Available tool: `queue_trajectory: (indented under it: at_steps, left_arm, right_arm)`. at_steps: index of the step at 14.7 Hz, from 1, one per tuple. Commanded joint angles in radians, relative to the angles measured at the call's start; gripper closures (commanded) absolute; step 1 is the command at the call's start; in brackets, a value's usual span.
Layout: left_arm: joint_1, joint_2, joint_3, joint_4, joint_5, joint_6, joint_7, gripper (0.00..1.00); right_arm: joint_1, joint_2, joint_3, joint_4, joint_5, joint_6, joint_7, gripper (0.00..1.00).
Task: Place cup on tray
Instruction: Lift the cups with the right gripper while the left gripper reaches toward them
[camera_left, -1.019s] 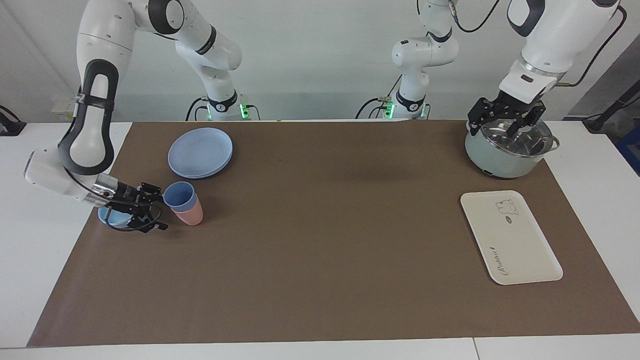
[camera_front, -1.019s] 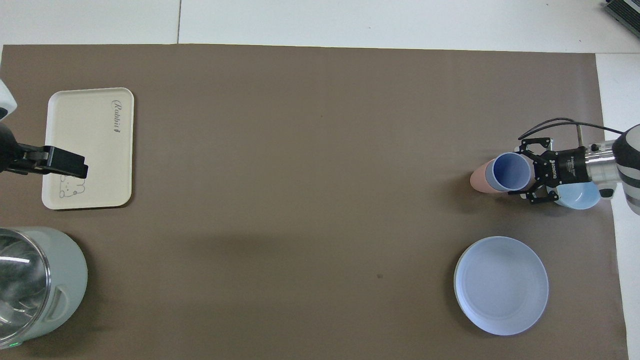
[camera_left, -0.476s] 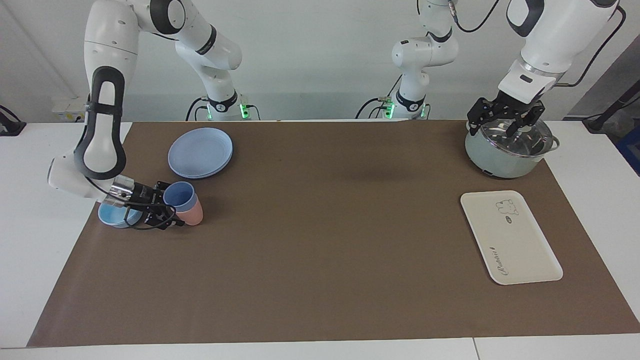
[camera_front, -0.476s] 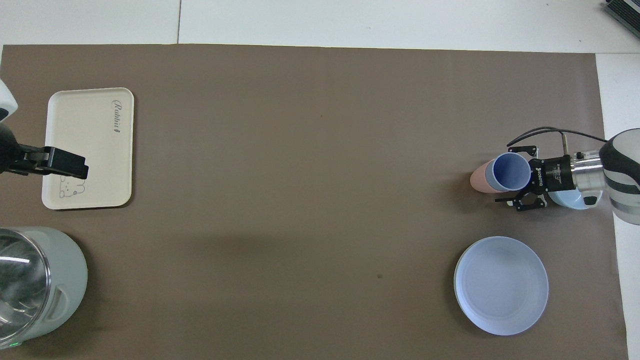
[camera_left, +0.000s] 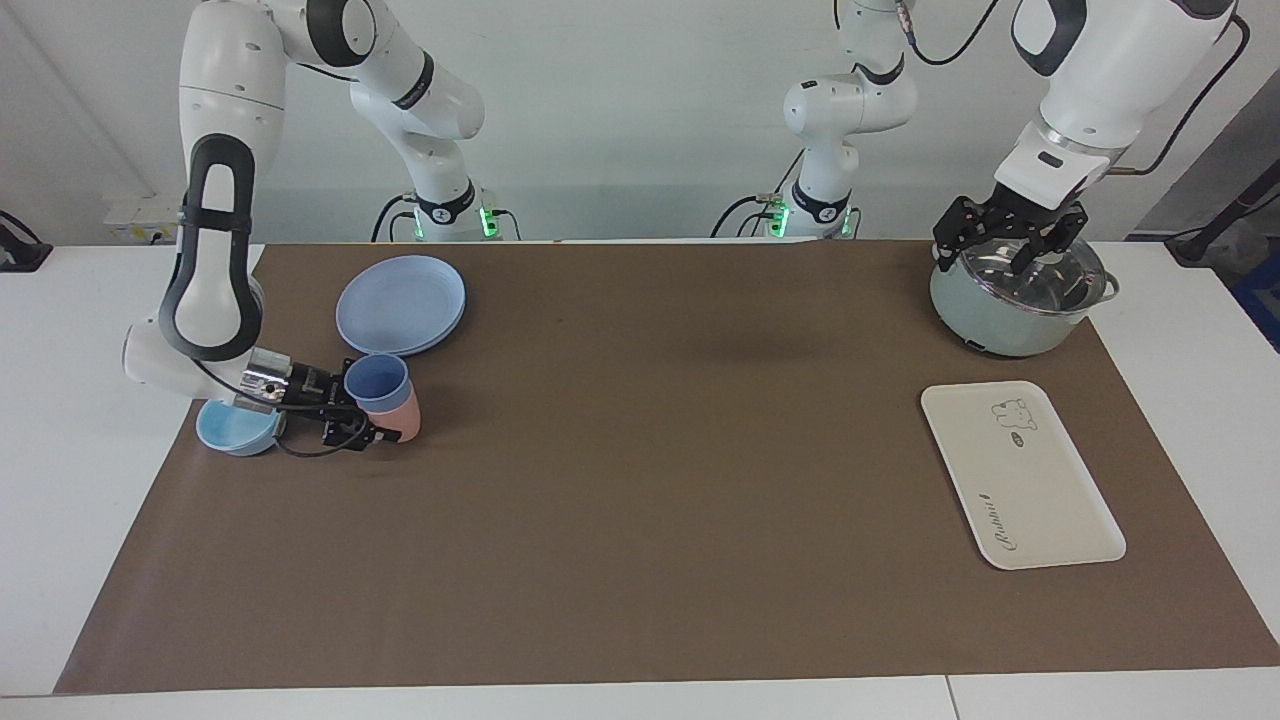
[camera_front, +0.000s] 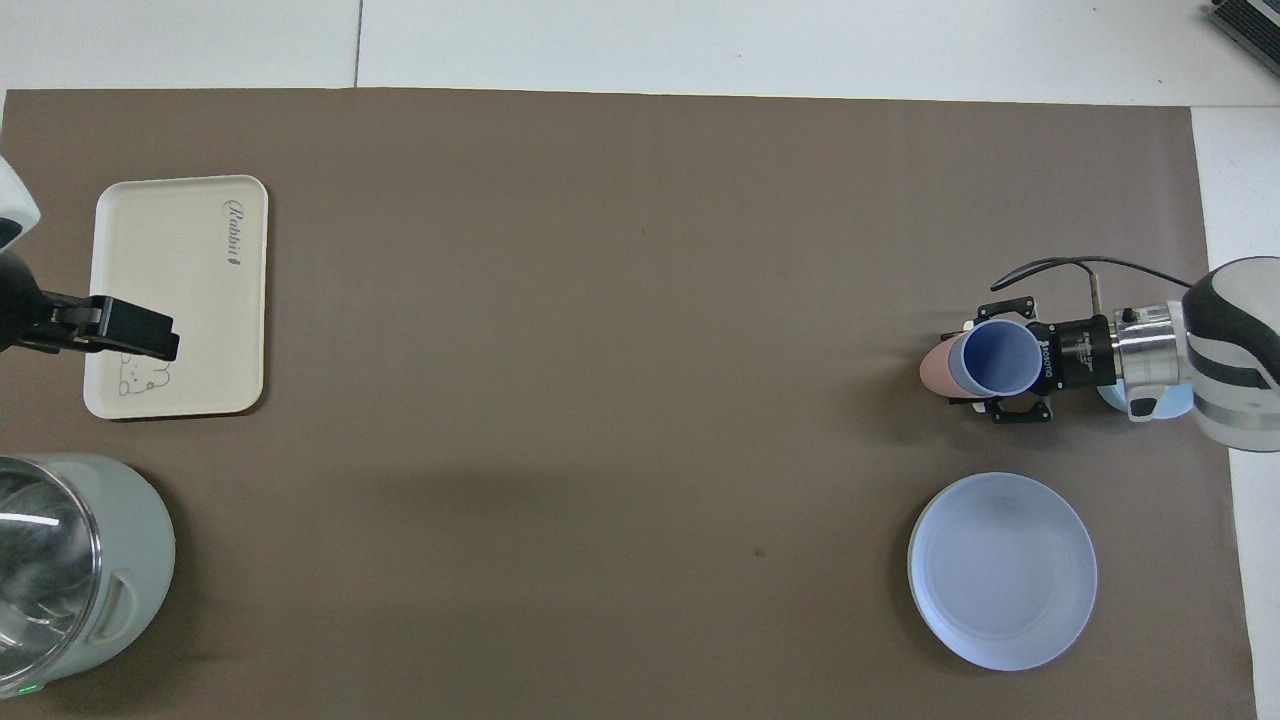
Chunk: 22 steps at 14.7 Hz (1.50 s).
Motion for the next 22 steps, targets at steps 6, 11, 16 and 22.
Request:
queue_trajectory:
  at_steps: [6, 11, 16, 22]
  left_arm:
    - [-0.018, -0.037, -0.003, -0.046, -0.012, 0.04, -0.013, 0.0]
    - [-0.168, -0.037, -0.011, -0.051, -0.094, 0.101, -0.336, 0.0]
    - [-0.409, -0.08, -0.012, -0.189, -0.095, 0.376, -0.741, 0.0]
    - [-0.516, -0.041, -0.011, -0.162, -0.097, 0.583, -1.028, 0.02]
  right_arm:
    - [0.148, -0.149, 0.003, -0.038, 0.061, -0.03, 0.101, 1.0]
    - [0.358, -0.227, 0.006, -0.011, 0.061, 0.11, 0.403, 1.0]
    - [0.496, -0.258, 0.006, 0.075, 0.055, 0.141, 0.658, 1.0]
    - [0.602, -0.278, 0.008, 0.083, 0.023, 0.239, 0.762, 1.0]
